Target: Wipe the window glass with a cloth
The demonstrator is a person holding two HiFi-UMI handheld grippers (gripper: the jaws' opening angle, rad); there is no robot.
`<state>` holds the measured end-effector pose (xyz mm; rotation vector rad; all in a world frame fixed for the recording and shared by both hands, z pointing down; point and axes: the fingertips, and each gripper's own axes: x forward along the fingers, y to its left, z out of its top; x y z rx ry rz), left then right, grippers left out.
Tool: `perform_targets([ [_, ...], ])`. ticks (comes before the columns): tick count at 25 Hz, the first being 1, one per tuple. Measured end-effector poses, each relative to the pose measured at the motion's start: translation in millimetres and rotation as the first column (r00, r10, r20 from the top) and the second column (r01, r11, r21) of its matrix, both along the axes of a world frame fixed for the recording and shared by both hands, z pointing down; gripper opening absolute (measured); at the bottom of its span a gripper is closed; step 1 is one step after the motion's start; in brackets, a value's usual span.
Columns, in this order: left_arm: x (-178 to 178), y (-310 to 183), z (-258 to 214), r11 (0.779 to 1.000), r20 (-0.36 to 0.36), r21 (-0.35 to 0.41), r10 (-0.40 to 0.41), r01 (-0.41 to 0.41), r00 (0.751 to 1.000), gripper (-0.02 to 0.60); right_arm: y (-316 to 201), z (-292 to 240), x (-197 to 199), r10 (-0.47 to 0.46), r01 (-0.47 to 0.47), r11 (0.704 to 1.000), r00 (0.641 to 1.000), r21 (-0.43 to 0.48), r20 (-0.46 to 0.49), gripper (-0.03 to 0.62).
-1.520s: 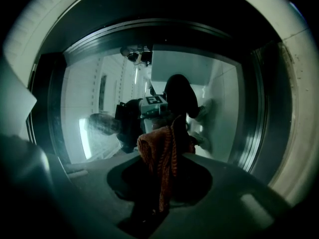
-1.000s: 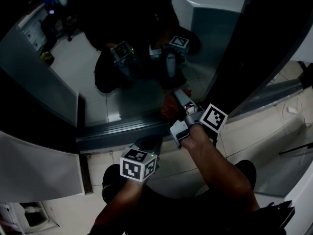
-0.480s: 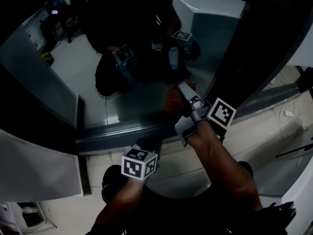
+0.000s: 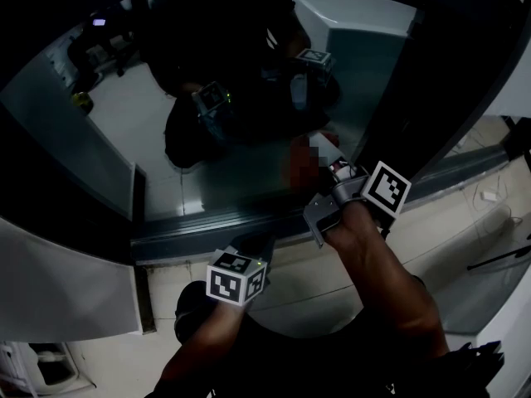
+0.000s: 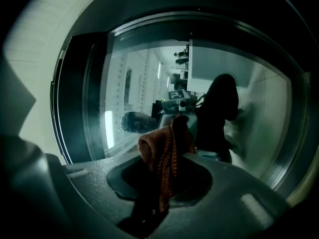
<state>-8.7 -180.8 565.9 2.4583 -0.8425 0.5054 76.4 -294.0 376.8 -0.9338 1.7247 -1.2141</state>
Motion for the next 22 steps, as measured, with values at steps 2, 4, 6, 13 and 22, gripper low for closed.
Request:
perform_targets([
  [2, -1.3, -2.2, -4.1, 1.0, -0.001, 0.01, -0.005, 0.005, 1.0, 0.017, 0.8, -10.1, 0.1, 0.0, 0.0, 1.0, 1.0, 0.018, 0.004, 0.071],
  [4, -1.8, -3.1, -5.4, 1.0, -0.001, 0.014, -0.006, 0.006, 1.0, 0.017, 1.0, -18.7, 0.4, -0.001, 0.001, 1.0, 1.0, 0.029, 0.003, 0.071],
  [6, -2.1, -4.3, -6.9, 1.0, 0.002, 0.017, -0.009, 0.009, 1.0, 0.017, 0.7, -26.0, 0.9, -0.007, 0.007, 0.999, 1.0, 0.04, 0.004, 0.071],
  [13, -0.5, 1.9, -2.0, 1.0, 0.002, 0.005, 0.001, -0.001, 1.0, 0.017, 3.3, -60.7, 8.8, -0.006, 0.003, 0.986, 1.0, 0.164, 0.013, 0.071],
  [22, -2.7, -3.3, -3.6, 1.0, 0.001, 0.01, -0.018, 0.018, 1.0, 0.017, 2.0, -59.2, 14.4, 0.008, -0.008, 0.971, 1.0, 0.238, 0.001, 0.071],
])
